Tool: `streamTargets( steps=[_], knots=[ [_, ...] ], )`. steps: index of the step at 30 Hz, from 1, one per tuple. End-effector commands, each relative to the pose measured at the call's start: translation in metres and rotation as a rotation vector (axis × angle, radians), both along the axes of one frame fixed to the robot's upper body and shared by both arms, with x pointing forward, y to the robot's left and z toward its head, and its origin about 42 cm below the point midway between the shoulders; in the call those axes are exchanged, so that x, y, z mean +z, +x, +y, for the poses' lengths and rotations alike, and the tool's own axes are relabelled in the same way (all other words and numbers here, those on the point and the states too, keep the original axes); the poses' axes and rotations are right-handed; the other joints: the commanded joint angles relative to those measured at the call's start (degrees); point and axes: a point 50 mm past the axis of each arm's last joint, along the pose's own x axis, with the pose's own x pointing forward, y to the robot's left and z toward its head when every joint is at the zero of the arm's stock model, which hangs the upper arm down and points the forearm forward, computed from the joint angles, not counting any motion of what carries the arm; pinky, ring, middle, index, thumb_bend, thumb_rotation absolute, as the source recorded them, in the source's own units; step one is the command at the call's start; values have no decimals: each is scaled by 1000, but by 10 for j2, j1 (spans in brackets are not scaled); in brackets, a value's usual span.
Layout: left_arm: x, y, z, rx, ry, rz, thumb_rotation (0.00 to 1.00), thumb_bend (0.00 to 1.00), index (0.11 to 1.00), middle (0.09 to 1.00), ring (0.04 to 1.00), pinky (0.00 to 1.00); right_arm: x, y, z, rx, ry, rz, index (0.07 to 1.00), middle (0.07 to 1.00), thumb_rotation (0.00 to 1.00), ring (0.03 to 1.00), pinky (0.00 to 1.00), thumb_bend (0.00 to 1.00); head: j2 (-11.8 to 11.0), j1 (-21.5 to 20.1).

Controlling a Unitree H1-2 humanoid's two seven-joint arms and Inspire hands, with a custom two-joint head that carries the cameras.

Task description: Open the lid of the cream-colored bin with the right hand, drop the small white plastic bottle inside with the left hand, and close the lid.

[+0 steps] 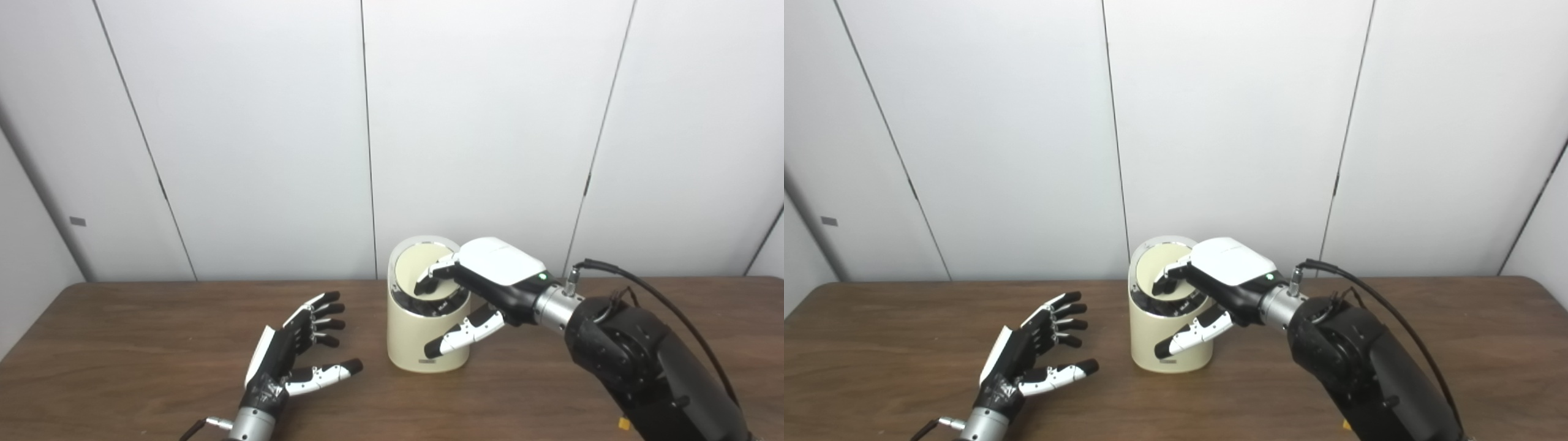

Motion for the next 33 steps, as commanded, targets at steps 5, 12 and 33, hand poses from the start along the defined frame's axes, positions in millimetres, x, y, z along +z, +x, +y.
streamTargets(
  steps=[5,12,33],
  knots=[
    [21,8,3,-7,-4,-77,112,834,860,805,732,615,11,3,-5,-26,20,-14,717,746,653,841,835,659,-1,2],
    [21,7,2,-10,-3,-74,106,827,861,805,733,618,30,-2,-11,-30,164,-56,710,739,605,838,798,648,-4,0],
    [21,2,4,-19,-6,-74,120,828,868,810,737,617,-54,-30,-62,-259,815,-16,847,816,321,760,579,714,-3,-8]
  ],
)
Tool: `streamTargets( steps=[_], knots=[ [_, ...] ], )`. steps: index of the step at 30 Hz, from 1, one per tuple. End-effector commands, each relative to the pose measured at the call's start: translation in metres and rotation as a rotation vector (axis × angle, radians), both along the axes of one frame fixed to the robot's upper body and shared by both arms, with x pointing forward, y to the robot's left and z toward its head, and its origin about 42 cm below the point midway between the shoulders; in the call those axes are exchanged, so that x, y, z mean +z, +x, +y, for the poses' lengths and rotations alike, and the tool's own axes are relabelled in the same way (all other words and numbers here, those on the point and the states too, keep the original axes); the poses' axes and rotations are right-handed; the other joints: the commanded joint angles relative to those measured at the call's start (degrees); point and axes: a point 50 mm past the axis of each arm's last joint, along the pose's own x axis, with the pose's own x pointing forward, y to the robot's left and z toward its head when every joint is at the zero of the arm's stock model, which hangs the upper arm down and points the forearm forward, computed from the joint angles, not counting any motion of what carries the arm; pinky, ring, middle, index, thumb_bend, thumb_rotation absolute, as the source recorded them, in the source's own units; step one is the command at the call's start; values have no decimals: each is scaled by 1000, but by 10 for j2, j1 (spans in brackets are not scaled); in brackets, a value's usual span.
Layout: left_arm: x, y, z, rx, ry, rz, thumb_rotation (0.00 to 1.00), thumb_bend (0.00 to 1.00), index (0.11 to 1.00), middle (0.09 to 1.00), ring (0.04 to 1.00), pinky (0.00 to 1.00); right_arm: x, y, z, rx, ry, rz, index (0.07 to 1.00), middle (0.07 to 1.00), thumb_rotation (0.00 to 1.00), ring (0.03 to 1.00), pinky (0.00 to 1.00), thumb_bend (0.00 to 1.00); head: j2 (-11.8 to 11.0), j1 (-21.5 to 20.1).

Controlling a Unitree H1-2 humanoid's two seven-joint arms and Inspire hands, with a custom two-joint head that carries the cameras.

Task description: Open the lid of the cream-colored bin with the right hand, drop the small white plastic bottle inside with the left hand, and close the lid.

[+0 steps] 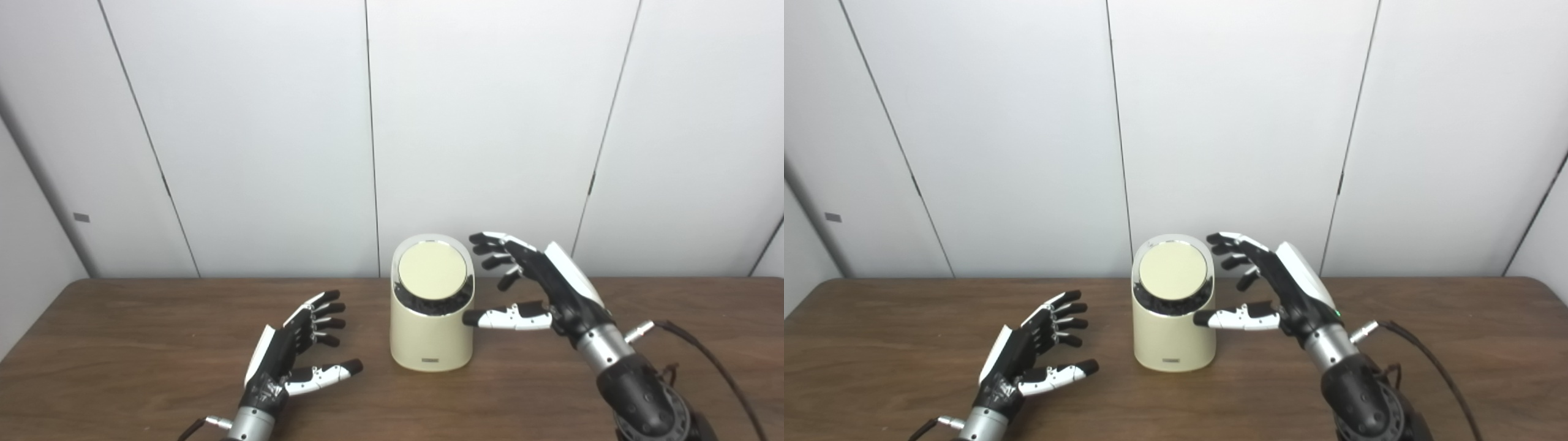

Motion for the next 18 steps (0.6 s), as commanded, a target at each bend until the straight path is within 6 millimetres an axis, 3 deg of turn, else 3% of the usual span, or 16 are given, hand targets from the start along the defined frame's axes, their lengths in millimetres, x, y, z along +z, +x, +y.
streamTargets(
  steps=[1,9,18],
  knots=[
    [21,7,-1,-12,-16,-72,122,828,867,808,736,612,15,2,-3,-2,55,-109,848,818,334,763,591,724,1,1],
    [22,5,-5,-19,-52,-87,125,830,878,812,738,616,-19,-6,-9,-42,171,-71,858,833,311,779,619,737,1,1],
    [23,0,-2,-59,-85,-77,146,809,908,838,759,631,-50,-17,-7,-62,260,-20,861,833,349,782,664,787,0,-3]
  ],
)
